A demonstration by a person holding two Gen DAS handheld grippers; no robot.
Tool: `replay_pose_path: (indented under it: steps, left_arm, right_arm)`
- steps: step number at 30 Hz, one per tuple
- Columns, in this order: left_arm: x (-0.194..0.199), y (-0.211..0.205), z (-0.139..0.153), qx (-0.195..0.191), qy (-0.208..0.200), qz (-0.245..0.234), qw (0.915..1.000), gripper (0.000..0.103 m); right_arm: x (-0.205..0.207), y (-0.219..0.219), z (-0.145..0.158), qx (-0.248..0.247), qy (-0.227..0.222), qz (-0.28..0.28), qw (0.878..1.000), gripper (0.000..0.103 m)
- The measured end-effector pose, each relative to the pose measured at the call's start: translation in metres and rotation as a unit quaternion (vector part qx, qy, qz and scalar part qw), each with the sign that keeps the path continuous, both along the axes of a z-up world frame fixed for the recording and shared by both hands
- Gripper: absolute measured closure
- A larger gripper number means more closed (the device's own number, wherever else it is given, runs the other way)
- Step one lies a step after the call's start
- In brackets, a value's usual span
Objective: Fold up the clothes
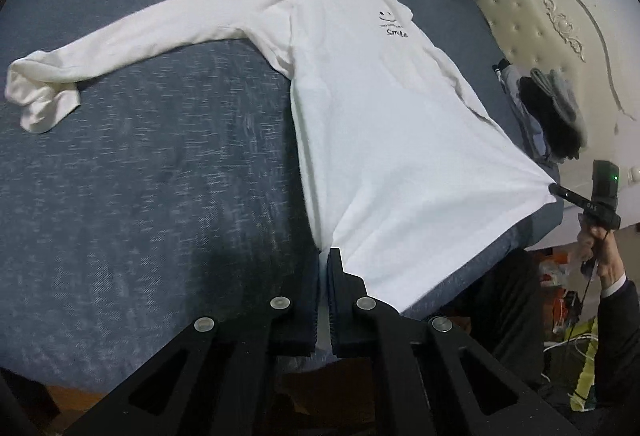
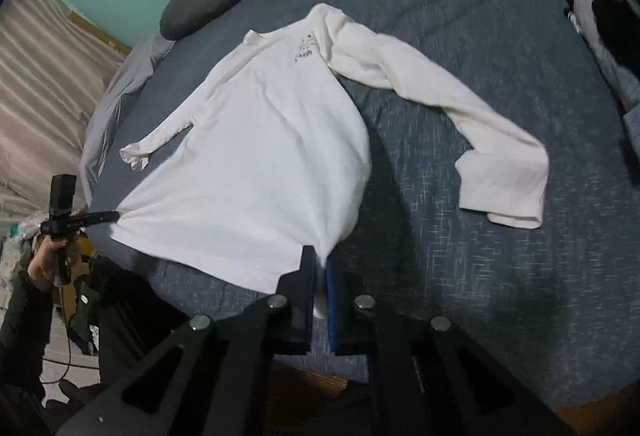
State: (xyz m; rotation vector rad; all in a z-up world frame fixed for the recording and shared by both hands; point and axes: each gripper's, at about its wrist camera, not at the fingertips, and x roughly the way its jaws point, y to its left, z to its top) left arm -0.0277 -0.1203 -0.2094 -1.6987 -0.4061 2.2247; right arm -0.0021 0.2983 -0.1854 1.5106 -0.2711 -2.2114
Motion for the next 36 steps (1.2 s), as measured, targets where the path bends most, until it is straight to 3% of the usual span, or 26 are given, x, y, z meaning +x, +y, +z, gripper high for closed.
replay_pose_path:
  steps: [7,13,19,36]
  left_arm:
    - [0.019,-0.002,-0.003,-0.018,-0.009,-0.003,0.9998,0.099]
    - [0.017,0.006,-0.047,-0.034,-0.058,-0.003,0.9977,0.099]
    - [0.013,0.019,-0.073,-0.038,-0.076,-0.012,0.9963,0.099]
    - [0.015,0.018,-0.081,-0.046,-0.083,-0.016,0.9953,0.099]
  right_arm:
    - [0.023,-0.006,-0.008,0.016,-0.010,0.014,1.000,0.099]
    - [0.030,-0.012,-0.060,0.041,-0.051,0.004,0.998,0.099]
    - [0.032,-0.010,-0.090,0.050,-0.072,-0.003,0.996,0.099]
    - [0.029,-0.009,-0.101,0.071,-0.076,0.007,0.995,0.099]
